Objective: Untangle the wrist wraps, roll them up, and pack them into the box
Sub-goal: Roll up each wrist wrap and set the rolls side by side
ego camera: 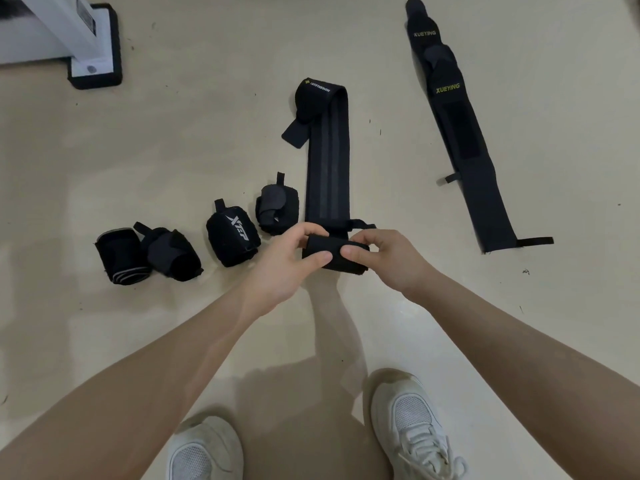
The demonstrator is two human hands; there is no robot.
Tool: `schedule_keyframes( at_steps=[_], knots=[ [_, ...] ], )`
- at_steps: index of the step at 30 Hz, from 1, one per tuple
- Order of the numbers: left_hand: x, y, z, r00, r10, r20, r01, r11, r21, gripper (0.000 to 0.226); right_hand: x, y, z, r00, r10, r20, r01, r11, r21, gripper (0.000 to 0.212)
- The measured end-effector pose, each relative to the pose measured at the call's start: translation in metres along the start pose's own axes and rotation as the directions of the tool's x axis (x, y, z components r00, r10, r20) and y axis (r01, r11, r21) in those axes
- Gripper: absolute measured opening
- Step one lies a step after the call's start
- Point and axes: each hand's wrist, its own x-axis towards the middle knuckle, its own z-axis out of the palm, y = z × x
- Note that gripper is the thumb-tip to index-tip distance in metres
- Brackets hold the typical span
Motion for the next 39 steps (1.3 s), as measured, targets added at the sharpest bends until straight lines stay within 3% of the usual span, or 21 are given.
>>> schedule_keyframes(
  at_steps=[2,3,5,8,10,16,19,22,27,31,35,39],
  knots=[
    [0.005,0.005,0.002,1.000,0.000,-0.016,-0.001,1.000,-0.027,0.021,-0.001,0.002,0.000,0.999,-0.013,-0.036,0.018,0.989,0.146,0.009],
    [0.007,0.007,0.004,0.999,-0.010,-0.030,0.008,0.998,-0.065,0.020,-0.002,0.002,-0.001,0.997,-0.049,-0.053,0.057,0.988,0.144,0.022],
    [0.011,0.011,0.006,0.997,-0.045,-0.062,0.035,0.988,-0.149,0.018,-0.006,0.000,-0.004,0.985,-0.159,-0.067,0.161,0.986,0.030,0.045],
    [0.016,0.010,0.005,0.989,-0.121,-0.082,0.103,0.974,-0.204,0.010,-0.007,0.004,-0.008,0.956,-0.282,-0.083,0.269,0.952,-0.145,0.032],
    [0.017,0.006,0.006,0.985,-0.155,-0.074,0.139,0.973,-0.185,0.005,-0.004,0.008,-0.010,0.962,-0.257,-0.092,0.235,0.950,-0.205,0.022],
    [0.010,-0.002,0.011,0.991,-0.135,-0.001,0.134,0.987,-0.089,0.029,0.000,0.016,-0.009,0.983,-0.169,-0.067,0.151,0.965,-0.214,0.020],
    [0.009,-0.006,0.010,0.996,-0.082,-0.022,0.082,0.996,0.018,0.028,-0.005,0.016,-0.008,0.998,-0.056,-0.027,0.055,0.998,-0.034,0.010],
    [0.011,-0.006,0.011,0.995,-0.097,-0.026,0.097,0.995,-0.007,0.018,-0.007,0.015,-0.005,0.997,0.047,-0.055,-0.041,0.993,0.114,0.011],
    [0.019,-0.025,0.013,0.988,-0.152,0.024,0.150,0.986,0.072,0.017,0.005,0.024,-0.003,0.997,0.062,-0.036,-0.067,0.988,-0.139,0.022],
    [0.023,-0.045,0.019,0.989,-0.120,0.087,0.096,0.966,0.241,0.018,0.036,0.031,-0.001,0.995,-0.064,-0.079,0.035,0.944,-0.329,0.033],
    [0.022,-0.068,0.025,0.981,-0.079,0.175,-0.009,0.891,0.454,0.019,0.074,0.038,0.009,0.986,-0.091,0.143,0.155,0.822,-0.547,0.052],
    [0.020,-0.091,0.029,0.979,0.015,0.203,-0.148,0.736,0.661,0.019,0.094,0.042,0.024,0.970,-0.038,0.242,0.206,0.661,-0.721,0.060]
  ],
)
